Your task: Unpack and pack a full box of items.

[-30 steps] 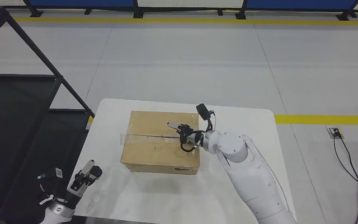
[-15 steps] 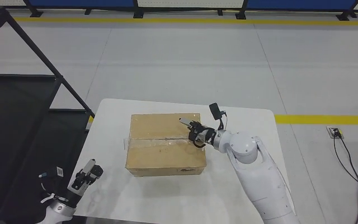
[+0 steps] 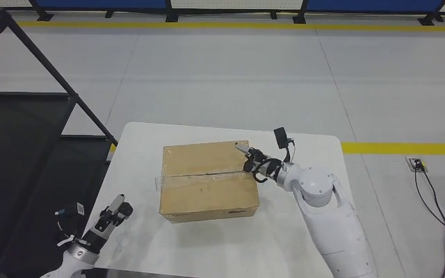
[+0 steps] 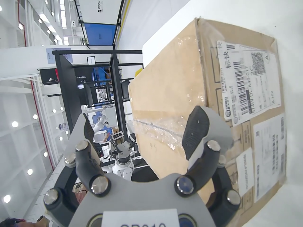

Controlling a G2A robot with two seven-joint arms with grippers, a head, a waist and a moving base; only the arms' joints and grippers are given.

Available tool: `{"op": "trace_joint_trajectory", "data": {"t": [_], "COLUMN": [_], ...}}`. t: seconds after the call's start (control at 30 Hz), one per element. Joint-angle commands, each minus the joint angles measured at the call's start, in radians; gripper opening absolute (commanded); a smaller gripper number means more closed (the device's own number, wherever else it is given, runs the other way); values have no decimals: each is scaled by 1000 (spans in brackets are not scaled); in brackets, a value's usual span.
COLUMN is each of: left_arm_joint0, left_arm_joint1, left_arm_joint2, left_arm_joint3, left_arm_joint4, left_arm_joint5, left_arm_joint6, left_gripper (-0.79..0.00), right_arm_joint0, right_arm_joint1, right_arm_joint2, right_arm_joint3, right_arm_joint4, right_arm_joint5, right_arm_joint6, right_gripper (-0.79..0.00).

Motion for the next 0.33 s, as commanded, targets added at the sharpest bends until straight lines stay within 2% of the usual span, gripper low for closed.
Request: {"op": "trace_joint_trajectory", "data": {"t": [0.0,0.3], "left_arm_joint0": [-6,-42], "left_arm_joint1": [0,1], "left_arm_joint2": [3,8], "left_arm_joint3": [-3,-15], "left_arm_joint4": [2,11], "left_arm_joint5": [5,35], "left_arm_joint6": [3,42], "left_gripper": [0,0], "right_arm_joint0": [-22,-128], "right_arm_joint1": [7,40], "right_arm_joint2": [30,198], "right_arm_joint3": [-23,-92], "right_arm_joint4": [18,88], "right_arm_joint5": [-24,-158], "right_arm_joint6": [-3,-46], "right_gripper": [0,0]}}
